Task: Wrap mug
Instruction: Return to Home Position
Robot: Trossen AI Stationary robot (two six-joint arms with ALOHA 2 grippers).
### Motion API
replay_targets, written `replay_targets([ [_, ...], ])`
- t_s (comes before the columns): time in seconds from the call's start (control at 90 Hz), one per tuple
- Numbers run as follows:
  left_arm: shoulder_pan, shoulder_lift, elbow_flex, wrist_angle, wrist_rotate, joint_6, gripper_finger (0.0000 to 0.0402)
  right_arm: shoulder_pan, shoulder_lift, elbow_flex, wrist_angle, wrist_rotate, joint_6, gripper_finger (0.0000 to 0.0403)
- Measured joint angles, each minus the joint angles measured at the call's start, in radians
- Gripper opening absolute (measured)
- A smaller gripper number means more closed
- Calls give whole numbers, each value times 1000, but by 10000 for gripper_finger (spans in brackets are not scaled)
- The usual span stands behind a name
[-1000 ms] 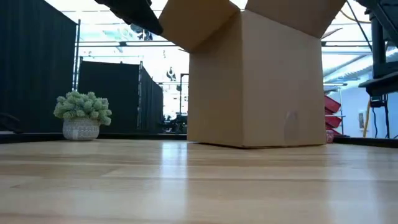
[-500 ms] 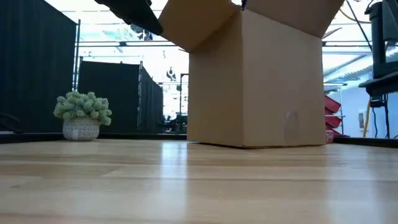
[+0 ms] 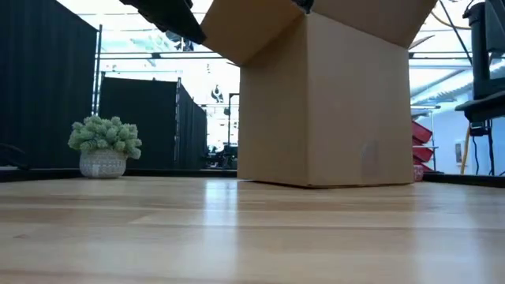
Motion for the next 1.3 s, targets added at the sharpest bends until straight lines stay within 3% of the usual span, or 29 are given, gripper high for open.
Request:
replay_targets([
  [0.189, 9, 0, 0, -3, 0, -22, 0, 7, -9, 331, -68, -24, -12, 284],
  [0.311, 9, 0, 0, -24, -1, -27, 0, 58, -106, 265, 2, -104, -11, 235],
  [0.478, 9, 0, 0, -26, -33, -26, 0, 232, -232, 125, 72, -119, 3, 127],
  [0.622, 9, 0, 0, -25, -36, -18, 0, 425, -369, -127, 200, -119, 14, 28],
  [0.678, 7, 0, 0, -26, -36, -16, 0, 498, -428, -268, 290, -120, 32, 10],
  [0.867, 3, 0, 0, -14, -11, 1, 0, 724, -629, -704, 645, -145, 169, 8],
  [1.033, 1, 0, 0, -12, -4, 2, 0, 871, -731, -1023, 871, -143, 273, 2],
  [1.167, 2, 0, 0, -13, -4, 5, 0, 897, -792, -1278, 1124, -134, 308, 1],
  [1.3, 20, 0, 0, -2, 46, 11, 0, 835, -838, -1522, 1481, -148, 297, 1],
])
